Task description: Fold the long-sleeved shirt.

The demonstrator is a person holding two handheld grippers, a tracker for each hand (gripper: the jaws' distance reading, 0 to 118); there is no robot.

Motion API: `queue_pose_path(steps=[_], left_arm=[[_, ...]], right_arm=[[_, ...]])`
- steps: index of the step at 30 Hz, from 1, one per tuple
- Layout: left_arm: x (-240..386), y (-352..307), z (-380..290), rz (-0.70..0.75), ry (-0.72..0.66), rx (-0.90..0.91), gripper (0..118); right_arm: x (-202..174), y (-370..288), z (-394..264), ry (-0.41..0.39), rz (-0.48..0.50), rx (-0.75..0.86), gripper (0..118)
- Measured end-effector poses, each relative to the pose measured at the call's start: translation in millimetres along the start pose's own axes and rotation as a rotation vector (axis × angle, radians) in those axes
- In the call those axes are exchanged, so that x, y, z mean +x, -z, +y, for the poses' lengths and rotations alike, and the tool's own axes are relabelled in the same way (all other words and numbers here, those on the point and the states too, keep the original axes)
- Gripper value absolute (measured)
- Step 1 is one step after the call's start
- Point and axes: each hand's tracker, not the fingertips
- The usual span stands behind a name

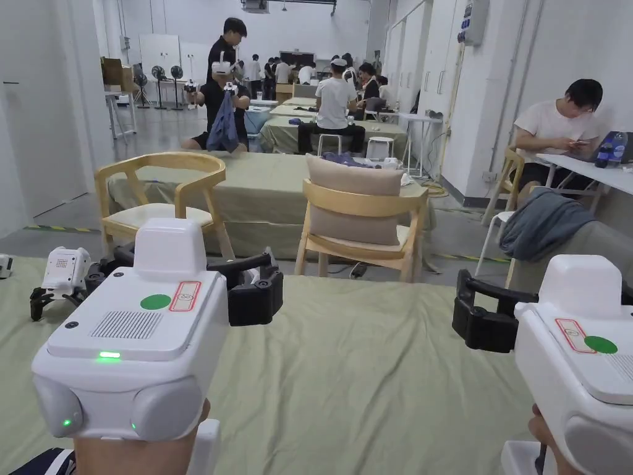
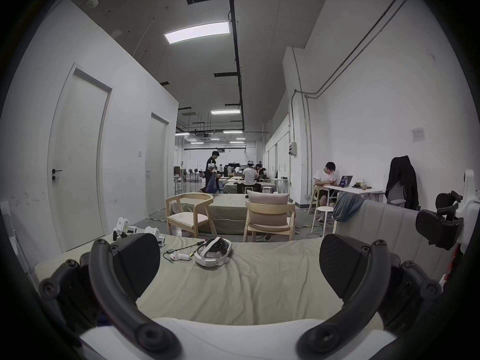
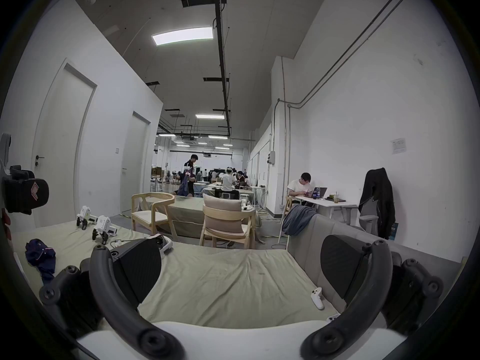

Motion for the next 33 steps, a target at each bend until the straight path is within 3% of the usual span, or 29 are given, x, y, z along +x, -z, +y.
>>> queue_pose_path(steps=[33], left_arm=[[-2.7,-2.7,0.5,0.001,-0.012,0.013,111]], right_arm=[[1.3,-2.3,0.0,-0.008,-0.019,0.016,118]])
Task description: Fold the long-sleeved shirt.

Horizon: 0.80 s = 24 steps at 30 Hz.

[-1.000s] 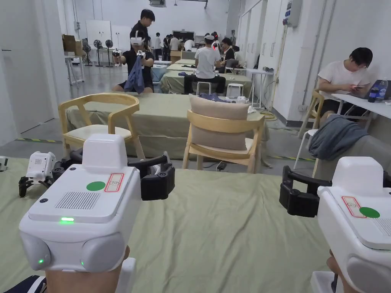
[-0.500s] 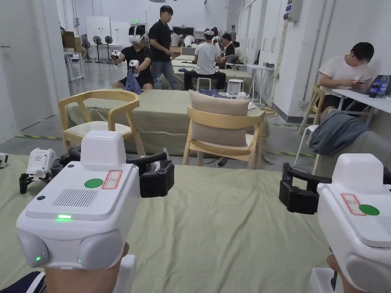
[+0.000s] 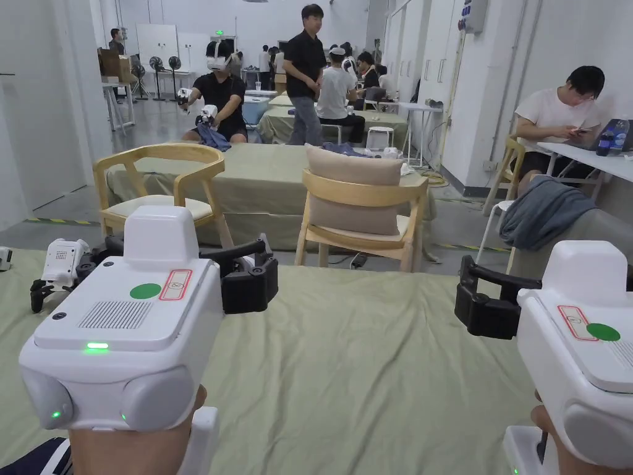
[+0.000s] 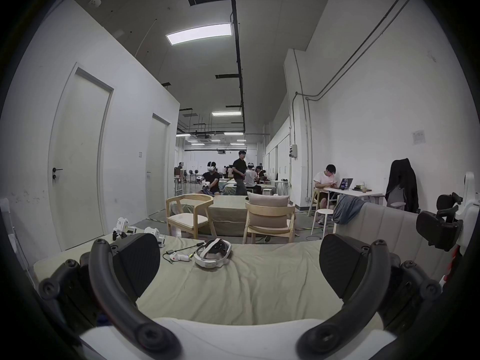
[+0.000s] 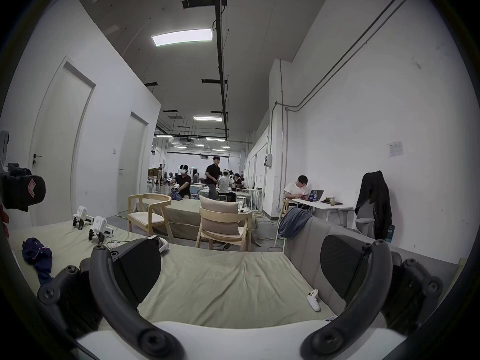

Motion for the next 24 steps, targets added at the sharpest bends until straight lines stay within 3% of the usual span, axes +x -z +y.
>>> queue_pose_path(steps=[24], left_arm=[[-4.2,-0.2,2.4,0.010,-0.015,-0.002,111]], right_arm=[[-3.6,-1.8,4.7,-0.001,0.004,0.016,118]])
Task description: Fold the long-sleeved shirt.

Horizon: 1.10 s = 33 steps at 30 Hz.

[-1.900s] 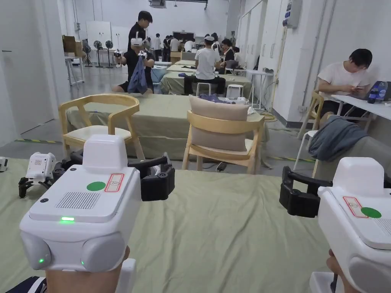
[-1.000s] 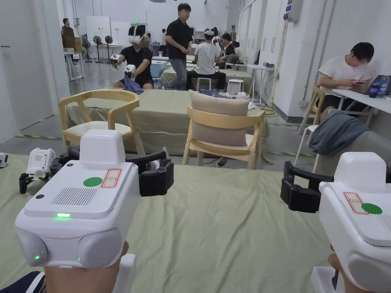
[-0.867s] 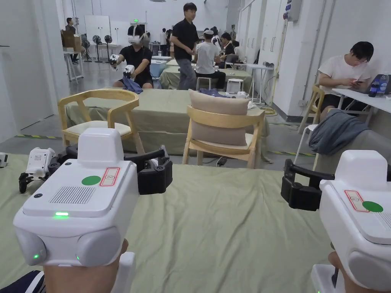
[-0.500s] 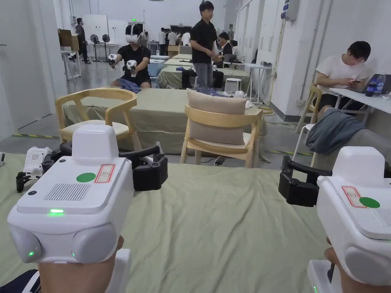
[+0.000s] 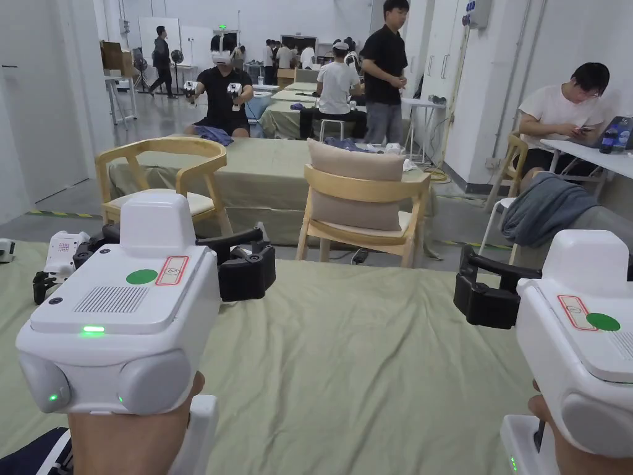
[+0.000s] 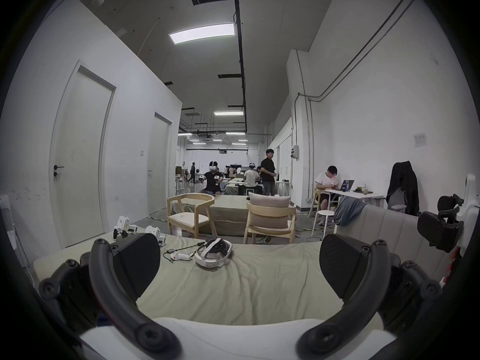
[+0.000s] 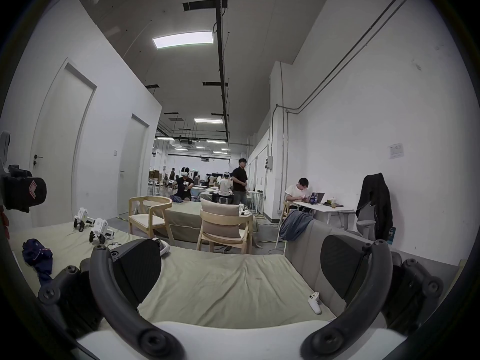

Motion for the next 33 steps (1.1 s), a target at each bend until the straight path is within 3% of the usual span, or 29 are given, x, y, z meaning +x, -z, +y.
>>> queue_pose_path(steps=[15,24,29,30,31,32,33], left_arm=[[0.3,-0.3,-0.7,0.001,0.000,-0.005,111],[4.9,1.2,-2.1,-0.009,0.005,-0.010,111],[4.7,0.8,-5.9,0.029,0.032,0.004,109],[4.2,-0.4,-6.4,0.025,0.034,0.008,100],[3.4,-2.8,-6.9,0.018,0.046,0.021,81],[3.3,-3.8,-7.3,0.010,0.055,0.030,47],[3.4,-3.0,-8.2,0.019,0.059,0.034,6]], right_arm=[[0.9,-0.6,-1.1,0.013,0.025,0.000,118],[-8.9,-3.3,-2.9,-0.079,0.012,0.033,118],[-5.3,-2.4,-4.8,-0.031,0.009,0.019,118],[-3.7,-2.3,-4.9,-0.018,0.015,0.016,115],[-2.4,-2.9,-4.8,-0.014,0.021,0.018,101],[-2.8,-3.7,-4.5,-0.019,0.018,0.021,71],[-3.2,-4.0,-4.8,-0.026,0.011,0.031,14]])
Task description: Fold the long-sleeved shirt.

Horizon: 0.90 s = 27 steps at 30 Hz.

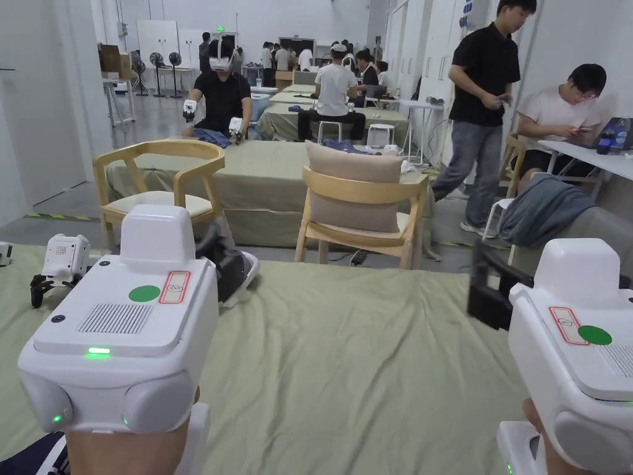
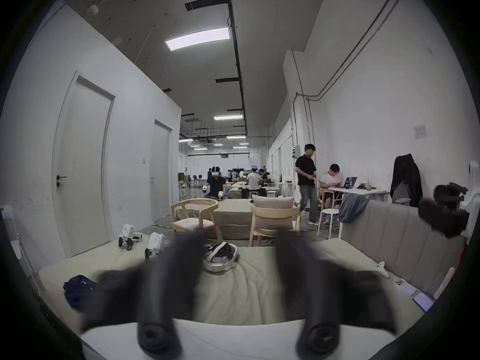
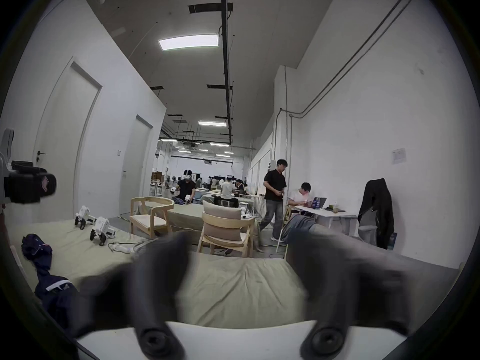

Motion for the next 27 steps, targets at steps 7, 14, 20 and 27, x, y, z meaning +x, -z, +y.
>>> queue_pose_path(steps=[7,14,20,27], left_arm=[[-7.0,5.5,-10.9,0.004,-0.001,-0.033,3],[-32.8,-0.2,-57.7,0.075,-0.070,-0.171,3],[-83.3,-15.7,-149.7,0.236,-0.122,-0.395,3],[-152.1,-4.9,-239.8,0.397,-0.173,-0.705,72]], right_arm=[[1.7,4.3,-8.6,0.024,-0.008,-0.044,0],[-47.2,4.4,-35.9,0.006,0.150,-0.115,0],[-144.2,-6.6,-90.6,-0.041,0.388,-0.211,0],[-235.2,-22.8,-145.1,-0.063,0.591,-0.310,0]])
